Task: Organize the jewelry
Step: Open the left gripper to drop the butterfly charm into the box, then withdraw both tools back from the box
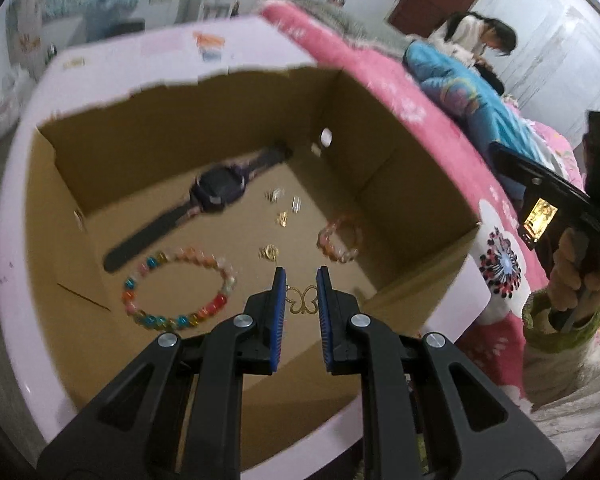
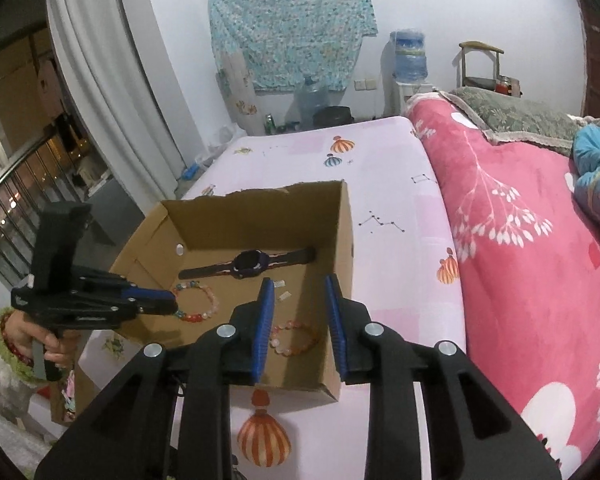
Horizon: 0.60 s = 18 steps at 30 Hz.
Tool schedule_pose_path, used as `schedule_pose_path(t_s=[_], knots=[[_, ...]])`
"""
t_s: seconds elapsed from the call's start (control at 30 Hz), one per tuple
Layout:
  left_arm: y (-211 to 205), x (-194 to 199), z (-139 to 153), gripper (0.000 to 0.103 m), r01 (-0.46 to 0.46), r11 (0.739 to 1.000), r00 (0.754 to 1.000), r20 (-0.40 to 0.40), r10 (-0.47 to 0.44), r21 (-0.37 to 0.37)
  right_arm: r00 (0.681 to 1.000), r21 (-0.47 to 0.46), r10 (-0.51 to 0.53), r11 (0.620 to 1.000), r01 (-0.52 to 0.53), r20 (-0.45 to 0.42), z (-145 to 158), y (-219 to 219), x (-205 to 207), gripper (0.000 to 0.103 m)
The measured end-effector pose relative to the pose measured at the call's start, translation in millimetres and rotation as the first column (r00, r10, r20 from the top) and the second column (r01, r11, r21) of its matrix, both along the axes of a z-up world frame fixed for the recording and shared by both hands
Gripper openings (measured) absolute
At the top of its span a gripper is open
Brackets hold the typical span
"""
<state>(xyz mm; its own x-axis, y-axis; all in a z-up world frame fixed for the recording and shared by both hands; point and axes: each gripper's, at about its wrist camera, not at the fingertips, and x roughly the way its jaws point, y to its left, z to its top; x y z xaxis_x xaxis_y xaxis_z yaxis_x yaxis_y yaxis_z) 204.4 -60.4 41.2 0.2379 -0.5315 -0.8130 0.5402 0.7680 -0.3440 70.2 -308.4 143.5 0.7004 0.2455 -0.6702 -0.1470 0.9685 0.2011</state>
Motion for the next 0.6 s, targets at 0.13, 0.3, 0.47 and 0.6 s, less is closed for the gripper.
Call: schedule_pose_path(t_s=[0.13, 0.3, 0.47, 0.6], knots=[[-3.0, 5.2, -11.4, 0.015, -0.025, 0.999, 0.999, -0.032, 0.027, 0.045, 1.0, 0.029, -0.016, 0.999, 0.016, -0.01, -6.9, -11.8, -0.4, 0.026], [1.3, 5.2, -14.6, 0.033, -0.045, 0.999, 0.996, -0.076, 0.046, 0.013, 0.999, 0.052, -0.033, 0.998, 0.034, -0.018, -12.7, -22.2, -4.1, 0.026], [9.5, -0.6, -1.6, 0.034, -0.075, 0.997, 0.997, -0.034, 0.075, -0.021, 0.999, 0.074, -0.048, 0.996, 0.049, -0.017, -13.4, -24.7, -9.9, 0.027], [21.5, -13.5, 20.2, 0.043, -0.105, 0.992, 0.992, 0.057, 0.109, -0.068, 0.999, 0.09, -0.049, 0.995, 0.048, 0.011, -8.0, -19.1, -18.6, 0.041]])
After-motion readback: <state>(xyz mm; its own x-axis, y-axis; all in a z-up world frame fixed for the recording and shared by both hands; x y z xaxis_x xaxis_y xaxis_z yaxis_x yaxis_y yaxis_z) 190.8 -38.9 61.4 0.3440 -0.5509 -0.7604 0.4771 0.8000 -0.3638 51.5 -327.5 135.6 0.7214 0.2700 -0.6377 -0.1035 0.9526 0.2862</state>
